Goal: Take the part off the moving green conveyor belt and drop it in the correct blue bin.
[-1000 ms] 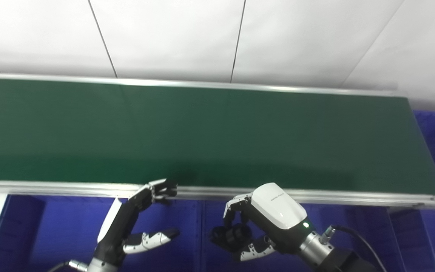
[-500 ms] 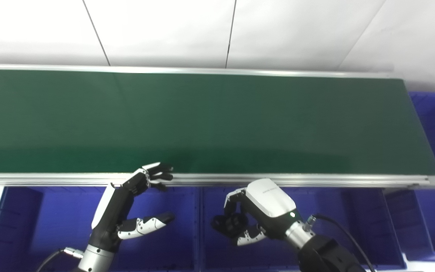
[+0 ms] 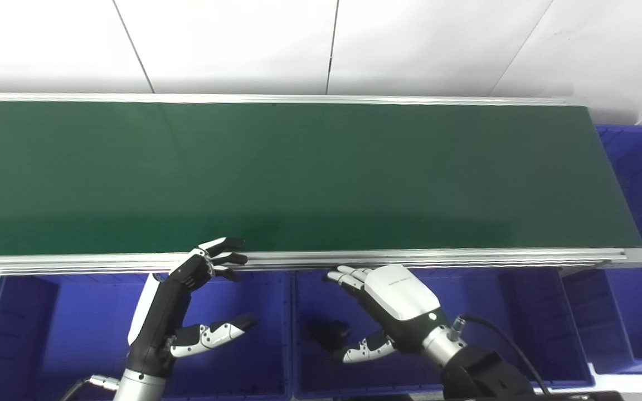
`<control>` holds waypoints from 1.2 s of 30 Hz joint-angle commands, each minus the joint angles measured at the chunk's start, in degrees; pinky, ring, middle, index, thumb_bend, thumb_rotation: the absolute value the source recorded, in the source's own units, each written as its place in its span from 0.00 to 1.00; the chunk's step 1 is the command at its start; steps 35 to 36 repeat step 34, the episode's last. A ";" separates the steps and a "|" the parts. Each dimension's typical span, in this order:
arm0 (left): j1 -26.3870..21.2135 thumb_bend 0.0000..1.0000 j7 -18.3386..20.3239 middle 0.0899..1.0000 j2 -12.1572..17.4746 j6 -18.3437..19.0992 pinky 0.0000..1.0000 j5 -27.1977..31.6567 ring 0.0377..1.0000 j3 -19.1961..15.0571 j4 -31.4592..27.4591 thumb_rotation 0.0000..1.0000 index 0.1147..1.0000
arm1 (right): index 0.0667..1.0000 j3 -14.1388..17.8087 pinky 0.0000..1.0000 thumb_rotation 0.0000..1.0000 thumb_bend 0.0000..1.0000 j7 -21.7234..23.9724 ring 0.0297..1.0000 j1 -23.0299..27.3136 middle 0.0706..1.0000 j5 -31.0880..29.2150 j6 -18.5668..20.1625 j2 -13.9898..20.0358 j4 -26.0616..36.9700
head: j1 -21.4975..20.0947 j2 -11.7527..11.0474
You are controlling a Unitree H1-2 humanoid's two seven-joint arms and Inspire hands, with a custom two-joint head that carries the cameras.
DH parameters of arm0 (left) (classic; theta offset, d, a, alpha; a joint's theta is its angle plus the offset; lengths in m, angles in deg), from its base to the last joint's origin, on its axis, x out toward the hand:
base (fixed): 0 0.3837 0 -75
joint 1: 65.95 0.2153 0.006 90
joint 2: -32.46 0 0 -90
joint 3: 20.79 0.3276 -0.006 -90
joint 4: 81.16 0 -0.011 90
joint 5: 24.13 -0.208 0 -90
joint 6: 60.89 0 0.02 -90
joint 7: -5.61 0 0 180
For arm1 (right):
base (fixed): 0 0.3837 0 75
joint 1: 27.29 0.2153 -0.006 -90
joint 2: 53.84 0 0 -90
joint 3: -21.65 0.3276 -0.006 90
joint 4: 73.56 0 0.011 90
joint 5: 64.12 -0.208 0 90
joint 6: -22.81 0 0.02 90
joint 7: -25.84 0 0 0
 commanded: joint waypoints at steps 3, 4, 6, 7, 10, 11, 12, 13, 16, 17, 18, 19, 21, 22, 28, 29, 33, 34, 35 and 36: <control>0.44 0.60 0.02 0.78 0.63 -1.25 0.55 0.11 0.69 -0.18 -1.39 0.27 0.72 | 0.93 2.17 0.74 0.39 0.61 -2.36 0.89 -3.99 0.94 -7.68 1.11 -2.39 5.13 | 0.46 -0.25; 0.49 0.60 0.07 0.77 0.67 -1.25 0.55 0.20 0.68 -0.21 -1.42 0.26 0.72 | 0.93 2.87 0.74 0.38 0.61 -1.85 0.88 -4.39 0.94 -11.36 1.37 -2.60 5.72 | 0.52 -0.21; 0.80 0.60 0.28 0.77 0.56 -1.26 0.55 0.56 0.68 -0.40 -1.55 0.26 0.72 | 0.94 3.87 0.74 0.37 0.63 -0.11 0.88 -4.43 0.94 -17.06 2.25 -2.57 6.44 | 0.59 -0.34; 0.95 0.61 0.47 0.77 0.43 -1.26 0.55 0.87 0.68 -0.48 -1.61 0.26 0.72 | 0.95 4.51 0.74 0.37 0.65 0.58 0.89 -4.10 0.95 -20.31 2.45 -2.24 6.52 | 0.59 -0.34; 1.06 0.61 0.29 0.77 0.80 -1.26 0.55 0.35 0.69 -0.44 -1.49 0.28 0.73 | 0.93 6.29 0.72 0.40 0.73 0.37 0.86 -3.79 0.93 -28.79 1.58 -1.76 6.30 | 0.71 -0.29; 1.14 0.61 0.35 0.77 0.79 -1.26 0.55 0.47 0.69 -0.49 -1.49 0.28 0.73 | 0.93 6.57 0.73 0.42 0.74 0.14 0.86 -3.88 0.92 -30.59 1.45 -1.79 6.33 | 0.71 -0.29; 1.30 0.61 0.68 0.77 0.75 -1.25 0.55 1.00 0.69 -0.57 -1.41 0.28 0.72 | 0.93 6.69 0.74 0.43 0.74 -0.28 0.86 -4.11 0.92 -31.97 1.16 -1.92 6.24 | 1.47 -0.91; 1.44 0.62 1.23 0.77 0.70 -1.25 0.56 1.70 0.70 -0.66 -1.31 0.28 0.72 | 0.93 6.77 0.75 0.44 0.74 -0.93 0.87 -4.50 0.92 -33.25 0.79 -2.25 6.30 | 1.60 -0.97; 1.39 0.62 0.98 0.78 0.98 -1.25 0.56 0.69 0.70 -0.53 -0.95 0.30 0.73 | 0.93 6.50 0.77 0.48 0.76 -3.65 0.88 -6.13 0.92 -34.98 -0.34 -3.67 6.57 | 3.09 -1.15; 1.36 0.61 0.98 0.77 0.92 -1.25 0.57 0.62 0.70 -0.52 -0.64 0.31 0.73 | 0.93 6.36 0.76 0.49 0.76 -4.77 0.87 -6.79 0.92 -35.99 -1.07 -4.37 6.26 | 3.41 -1.40; 1.36 0.62 1.15 0.77 0.81 -1.25 0.57 0.83 0.70 -0.51 -0.28 0.30 0.74 | 0.93 6.15 0.76 0.47 0.75 -5.77 0.88 -7.43 0.92 -36.97 -1.68 -5.09 5.91 | 3.74 -1.71; 1.30 0.61 1.40 0.77 0.74 -1.25 0.57 1.15 0.70 -0.47 0.14 0.30 0.74 | 0.93 5.88 0.76 0.46 0.75 -6.56 0.87 -7.89 0.93 -37.77 -2.26 -5.57 5.45 | 4.00 -2.04; 1.10 0.62 1.22 0.77 0.83 -1.25 0.58 0.85 0.70 -0.21 1.03 0.30 0.74 | 0.94 5.33 0.77 0.46 0.74 -8.07 0.88 -8.51 0.94 -38.44 -3.58 -6.30 4.21 | 4.59 -3.19; 1.14 0.62 0.83 0.77 0.91 -1.26 0.58 0.37 0.70 -0.09 1.25 0.31 0.74 | 0.94 5.16 0.79 0.45 0.74 -8.82 0.89 -8.63 0.94 -38.52 -4.44 -6.52 3.48 | 4.59 -3.19; 0.96 0.63 -0.72 0.76 1.26 -1.26 0.58 -0.63 0.70 0.70 2.95 0.33 0.73 | 0.93 4.59 0.82 0.42 0.74 -13.85 0.90 -9.35 0.94 -38.98 -9.48 -8.21 -2.57 | 6.95 -6.36; 0.85 0.63 -0.98 0.77 1.53 -1.26 0.58 -0.93 0.70 0.92 3.21 0.34 0.73 | 0.93 4.45 0.83 0.39 0.73 -14.43 0.90 -9.33 0.94 -39.43 -10.24 -8.31 -3.73 | 7.11 -6.60; 1.13 0.63 -2.27 0.77 2.47 -1.26 0.60 -2.42 0.72 1.64 3.47 0.34 0.73 | 0.92 3.95 0.83 0.36 0.72 -17.11 0.90 -9.38 0.93 -39.43 -13.83 -8.88 -7.38 | 8.07 -8.19; 0.94 0.63 -2.92 0.77 3.00 -1.26 0.60 -2.83 0.72 2.13 3.73 0.34 0.73 | 0.92 3.78 0.83 0.36 0.72 -17.89 0.90 -9.50 0.93 -39.24 -14.68 -9.20 -8.23 | 8.50 -9.01; 0.94 0.63 -2.92 0.77 3.00 -1.26 0.60 -2.83 0.72 2.13 3.73 0.34 0.73 | 0.92 3.78 0.83 0.36 0.72 -17.89 0.90 -9.50 0.93 -39.24 -14.68 -9.20 -8.23 | 8.50 -9.01; 0.94 0.63 -2.92 0.77 3.00 -1.26 0.60 -2.83 0.72 2.13 3.73 0.34 0.73 | 0.92 3.78 0.83 0.36 0.72 -17.89 0.90 -9.50 0.93 -39.24 -14.68 -9.20 -8.23 | 8.50 -9.01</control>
